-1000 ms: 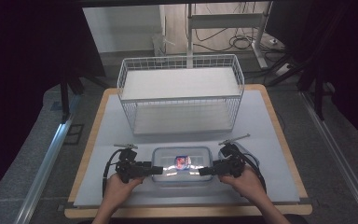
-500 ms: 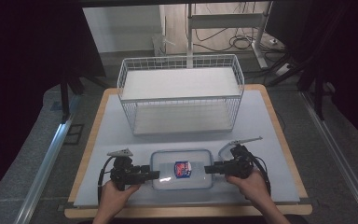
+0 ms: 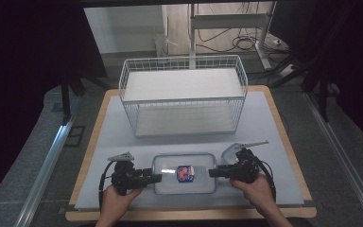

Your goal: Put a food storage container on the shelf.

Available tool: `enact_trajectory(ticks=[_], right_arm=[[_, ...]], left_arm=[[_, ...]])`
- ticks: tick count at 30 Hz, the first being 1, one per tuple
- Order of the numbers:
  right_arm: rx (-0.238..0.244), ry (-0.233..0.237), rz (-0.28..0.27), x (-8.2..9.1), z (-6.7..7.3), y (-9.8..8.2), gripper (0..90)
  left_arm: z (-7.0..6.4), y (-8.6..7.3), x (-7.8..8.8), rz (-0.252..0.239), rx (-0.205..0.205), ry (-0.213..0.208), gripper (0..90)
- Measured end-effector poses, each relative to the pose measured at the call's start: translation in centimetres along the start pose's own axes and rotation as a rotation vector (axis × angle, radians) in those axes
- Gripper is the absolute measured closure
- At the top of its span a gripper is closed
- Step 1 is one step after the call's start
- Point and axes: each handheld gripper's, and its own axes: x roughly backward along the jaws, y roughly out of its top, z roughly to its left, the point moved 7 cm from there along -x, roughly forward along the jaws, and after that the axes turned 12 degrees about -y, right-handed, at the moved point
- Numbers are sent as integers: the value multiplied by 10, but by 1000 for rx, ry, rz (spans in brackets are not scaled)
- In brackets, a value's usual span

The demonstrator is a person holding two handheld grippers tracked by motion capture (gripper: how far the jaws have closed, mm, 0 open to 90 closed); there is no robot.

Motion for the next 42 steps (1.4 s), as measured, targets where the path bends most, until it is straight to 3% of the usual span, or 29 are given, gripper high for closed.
enact_trajectory(ticks=[19, 26, 36, 42], right_arm=[[50, -51, -67, 9, 5, 7, 522], [41, -40, -87, 10, 5, 9, 522], [72, -43, -137, 23, 16, 33, 522], [105, -42, -185, 41, 29, 62, 523]], left_arm=[[-2, 9, -2, -10, -35, 42, 501], [-5, 17, 2, -36, -42, 42, 507], [-16, 46, 16, -84, -77, 50, 510], [-28, 74, 29, -113, -110, 60, 510]])
